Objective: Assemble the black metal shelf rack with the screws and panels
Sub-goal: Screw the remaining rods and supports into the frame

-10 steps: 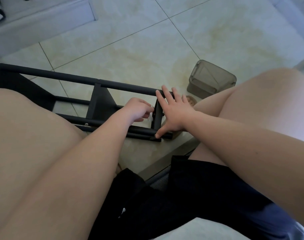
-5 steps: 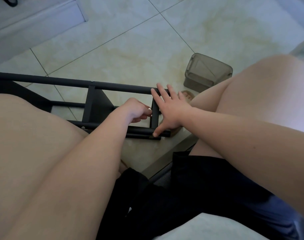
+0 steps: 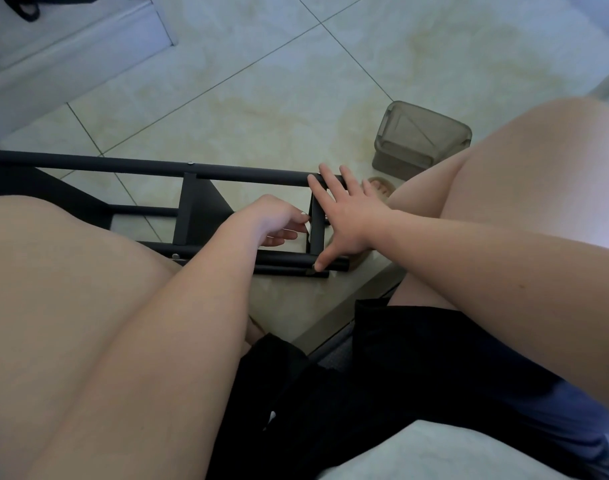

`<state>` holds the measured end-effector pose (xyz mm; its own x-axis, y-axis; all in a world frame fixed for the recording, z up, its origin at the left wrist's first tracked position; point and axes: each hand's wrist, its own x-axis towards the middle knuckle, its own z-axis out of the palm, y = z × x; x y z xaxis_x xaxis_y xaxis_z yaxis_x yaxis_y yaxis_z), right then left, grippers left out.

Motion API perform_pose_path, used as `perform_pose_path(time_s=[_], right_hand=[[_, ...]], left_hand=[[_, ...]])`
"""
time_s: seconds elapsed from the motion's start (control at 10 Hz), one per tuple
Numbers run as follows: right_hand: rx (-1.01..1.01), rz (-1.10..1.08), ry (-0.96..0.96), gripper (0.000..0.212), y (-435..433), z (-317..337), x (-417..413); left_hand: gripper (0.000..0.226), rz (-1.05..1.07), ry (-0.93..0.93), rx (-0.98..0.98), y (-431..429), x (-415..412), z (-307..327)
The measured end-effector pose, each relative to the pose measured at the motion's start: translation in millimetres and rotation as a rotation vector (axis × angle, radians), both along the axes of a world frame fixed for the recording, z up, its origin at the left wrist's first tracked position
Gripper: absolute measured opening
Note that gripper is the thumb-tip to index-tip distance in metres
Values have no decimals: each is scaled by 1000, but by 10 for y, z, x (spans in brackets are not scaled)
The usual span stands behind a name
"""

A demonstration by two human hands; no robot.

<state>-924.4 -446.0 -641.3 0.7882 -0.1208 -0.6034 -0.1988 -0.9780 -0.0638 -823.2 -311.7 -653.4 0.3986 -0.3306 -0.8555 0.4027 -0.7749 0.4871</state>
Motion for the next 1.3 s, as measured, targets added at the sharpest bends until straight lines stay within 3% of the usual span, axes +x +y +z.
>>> perform_pose_path(time_s=[0.3,0.6,1.3], right_hand=[[-3,2,0,162,3,-4,0],[2,-3,-6,163,0,-8,-1],[-4,-1,8,162,-3,-1,5]], left_hand=[[2,9,31,-10,-1,-23,11],[19,-49,-22,18,0,-23,13],[8,-42,43,27,-17,-6,-42]])
